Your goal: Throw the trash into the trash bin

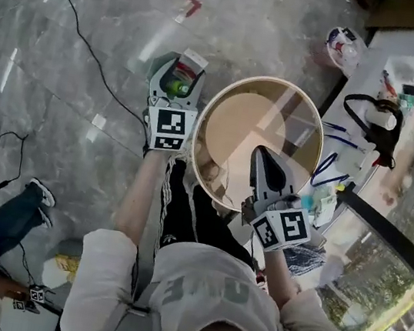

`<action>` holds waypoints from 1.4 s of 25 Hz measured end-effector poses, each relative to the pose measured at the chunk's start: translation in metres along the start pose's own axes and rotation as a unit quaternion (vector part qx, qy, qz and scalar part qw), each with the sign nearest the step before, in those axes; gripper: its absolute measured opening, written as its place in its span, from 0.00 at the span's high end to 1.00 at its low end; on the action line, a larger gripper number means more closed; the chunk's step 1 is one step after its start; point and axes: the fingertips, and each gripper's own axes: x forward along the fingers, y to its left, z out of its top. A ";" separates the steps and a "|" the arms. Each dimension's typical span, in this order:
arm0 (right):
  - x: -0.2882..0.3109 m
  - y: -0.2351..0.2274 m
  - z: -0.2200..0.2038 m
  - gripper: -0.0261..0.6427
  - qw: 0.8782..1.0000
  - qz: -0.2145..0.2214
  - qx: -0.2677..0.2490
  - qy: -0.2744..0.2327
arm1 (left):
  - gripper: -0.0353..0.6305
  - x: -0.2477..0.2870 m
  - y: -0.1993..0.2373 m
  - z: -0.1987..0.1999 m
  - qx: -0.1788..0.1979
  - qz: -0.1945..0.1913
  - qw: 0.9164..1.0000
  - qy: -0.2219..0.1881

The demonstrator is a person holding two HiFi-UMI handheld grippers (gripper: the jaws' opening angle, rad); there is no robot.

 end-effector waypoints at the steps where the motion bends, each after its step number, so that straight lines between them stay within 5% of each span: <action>1: 0.017 -0.002 -0.016 0.94 1.000 0.002 0.004 0.012 | 0.55 0.014 0.016 -0.031 0.001 0.009 1.000 0.017; 6: 0.073 -0.007 -0.085 0.94 0.996 0.005 0.004 0.086 | 0.55 0.066 0.060 -0.170 -0.015 0.016 0.994 0.104; 9: 0.084 -0.006 -0.110 0.94 0.993 0.017 0.008 0.119 | 0.51 0.083 0.067 -0.211 -0.042 0.013 0.991 0.130; 13: 0.085 -0.002 -0.126 0.94 0.988 0.029 0.007 0.148 | 0.38 0.081 0.063 -0.217 -0.055 0.017 0.991 0.120; 20: 0.094 0.035 -0.118 0.94 0.987 0.072 -0.012 0.146 | 0.37 0.048 0.080 -0.201 -0.071 0.048 0.992 0.092; 28: 0.080 0.096 -0.088 0.94 0.985 0.123 -0.033 0.118 | 0.37 -0.007 0.098 -0.141 -0.082 0.072 0.993 0.048; 31: 0.069 0.123 -0.053 0.94 0.983 0.148 -0.057 0.089 | 0.37 -0.044 0.100 -0.071 -0.090 0.092 0.992 -0.005; 35: 0.054 0.143 0.037 0.94 0.984 0.162 -0.075 -0.014 | 0.37 -0.098 0.087 0.063 -0.065 0.103 0.987 -0.100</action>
